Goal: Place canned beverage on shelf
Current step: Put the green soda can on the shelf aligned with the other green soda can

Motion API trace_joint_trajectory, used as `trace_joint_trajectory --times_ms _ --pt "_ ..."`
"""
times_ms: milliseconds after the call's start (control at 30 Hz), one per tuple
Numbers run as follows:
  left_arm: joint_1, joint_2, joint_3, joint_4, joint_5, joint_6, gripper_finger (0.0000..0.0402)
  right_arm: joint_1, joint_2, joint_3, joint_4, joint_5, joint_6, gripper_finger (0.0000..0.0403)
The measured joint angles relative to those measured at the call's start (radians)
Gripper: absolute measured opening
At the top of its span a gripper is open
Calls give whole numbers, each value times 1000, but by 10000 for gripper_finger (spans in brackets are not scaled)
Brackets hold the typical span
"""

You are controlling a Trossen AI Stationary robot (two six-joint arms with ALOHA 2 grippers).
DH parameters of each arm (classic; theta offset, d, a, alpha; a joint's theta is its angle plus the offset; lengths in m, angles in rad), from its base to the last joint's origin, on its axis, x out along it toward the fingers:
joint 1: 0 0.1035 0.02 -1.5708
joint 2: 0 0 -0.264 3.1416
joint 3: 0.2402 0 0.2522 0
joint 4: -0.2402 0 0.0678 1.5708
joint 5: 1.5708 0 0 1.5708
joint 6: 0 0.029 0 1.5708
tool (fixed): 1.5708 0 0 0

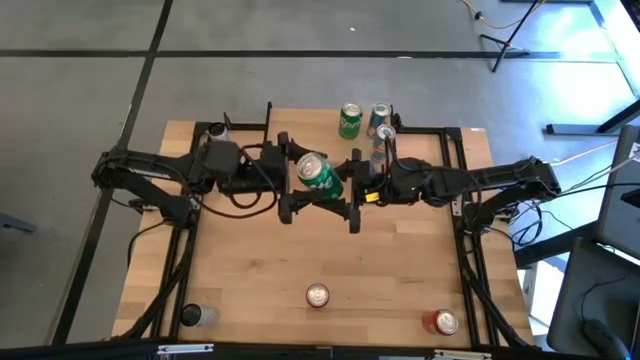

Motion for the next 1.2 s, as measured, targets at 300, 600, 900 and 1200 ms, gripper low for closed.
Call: trace_joint_trajectory --times_ms 300,600,900,1200 --pt "22 -1 -1 -5 3 -2 270 0 -3 1 -10 18 -21 323" --pt "115 11 -4 -105 -3 -9 270 2 -190 46 -482 32 20 327" --pt "299 130 -2 -104 128 -10 270 2 -361 53 -726 -18 153 278" --pt "424 297 -2 20 194 15 272 2 -360 33 -791 -18 222 277"
